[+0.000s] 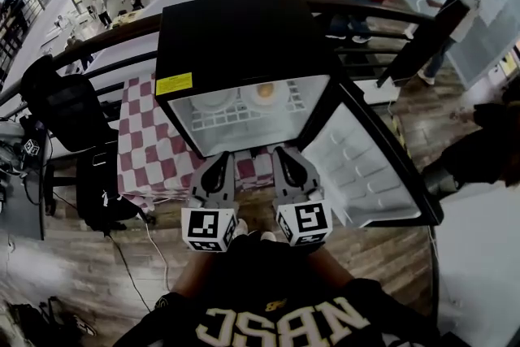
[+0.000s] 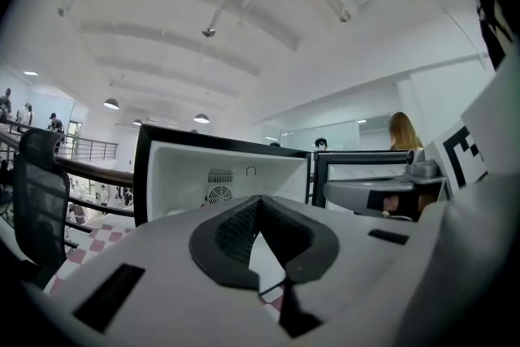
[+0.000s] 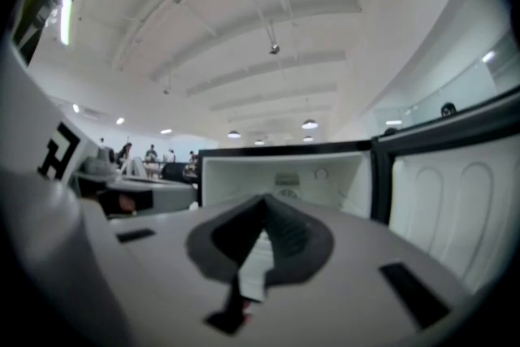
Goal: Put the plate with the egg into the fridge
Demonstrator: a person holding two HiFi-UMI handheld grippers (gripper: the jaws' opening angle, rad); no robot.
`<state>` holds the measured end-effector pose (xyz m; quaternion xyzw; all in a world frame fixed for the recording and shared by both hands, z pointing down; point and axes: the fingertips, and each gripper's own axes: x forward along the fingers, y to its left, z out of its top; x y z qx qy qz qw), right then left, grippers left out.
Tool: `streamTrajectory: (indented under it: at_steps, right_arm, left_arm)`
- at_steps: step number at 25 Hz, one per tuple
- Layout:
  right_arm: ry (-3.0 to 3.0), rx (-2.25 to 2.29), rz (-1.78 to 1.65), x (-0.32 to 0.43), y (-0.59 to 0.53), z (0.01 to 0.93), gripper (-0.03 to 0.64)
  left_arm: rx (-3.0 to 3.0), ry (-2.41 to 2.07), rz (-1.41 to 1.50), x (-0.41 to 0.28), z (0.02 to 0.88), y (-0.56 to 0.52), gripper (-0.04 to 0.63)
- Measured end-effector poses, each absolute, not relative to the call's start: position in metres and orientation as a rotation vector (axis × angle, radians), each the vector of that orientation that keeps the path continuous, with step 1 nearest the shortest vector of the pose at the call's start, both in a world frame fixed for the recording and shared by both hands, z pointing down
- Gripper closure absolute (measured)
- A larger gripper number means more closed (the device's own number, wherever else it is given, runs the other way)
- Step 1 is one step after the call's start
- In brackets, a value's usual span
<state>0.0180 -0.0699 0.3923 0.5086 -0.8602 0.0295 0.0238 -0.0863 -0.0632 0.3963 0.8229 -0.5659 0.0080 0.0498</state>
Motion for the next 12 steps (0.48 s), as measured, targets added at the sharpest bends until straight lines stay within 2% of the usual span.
streamTrajectory:
  at_steps: [12]
  right_arm:
    - [-2.663, 1.562, 0.076, 0.019, -0.076, 0.390, 0.597]
  left_arm:
    - [2.472, -1.717, -0.013, -0.075, 0.394, -0.062, 0.575]
